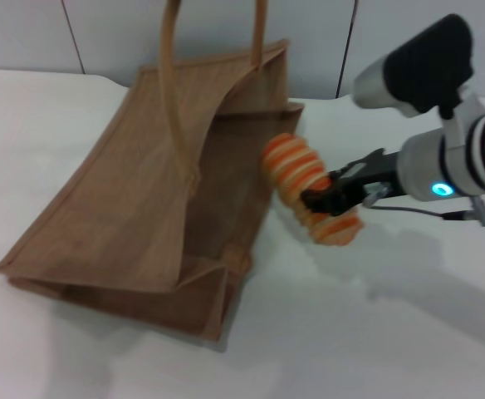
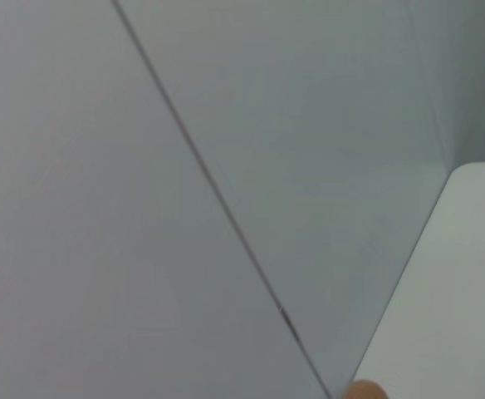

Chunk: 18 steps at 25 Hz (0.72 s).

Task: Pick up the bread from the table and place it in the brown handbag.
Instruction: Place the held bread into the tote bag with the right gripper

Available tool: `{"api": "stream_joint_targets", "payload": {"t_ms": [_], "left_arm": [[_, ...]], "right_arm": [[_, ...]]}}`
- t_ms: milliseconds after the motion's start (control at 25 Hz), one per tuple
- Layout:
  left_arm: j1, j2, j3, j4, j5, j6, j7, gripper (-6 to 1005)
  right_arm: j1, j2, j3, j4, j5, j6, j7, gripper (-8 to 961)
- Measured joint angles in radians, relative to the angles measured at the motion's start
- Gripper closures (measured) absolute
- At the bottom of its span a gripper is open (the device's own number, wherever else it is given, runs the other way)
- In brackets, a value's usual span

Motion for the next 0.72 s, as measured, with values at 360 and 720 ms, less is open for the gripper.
{"api": "stream_joint_targets", "payload": {"t_ms": [360, 720], "left_arm": [[-0.049, -0.001, 0.059, 0.038, -0.004, 0.006, -0.039, 877], [-0.065, -0.003, 0.144, 0.051, -0.029, 0.034, -0.073, 877]], "right_arm": [[0.032, 0.000, -0.037, 0.009, 0.033, -0.029, -0.005, 556], [0.092, -0.001, -0.050, 0.093, 0.037, -0.117, -0.046, 602]]}}
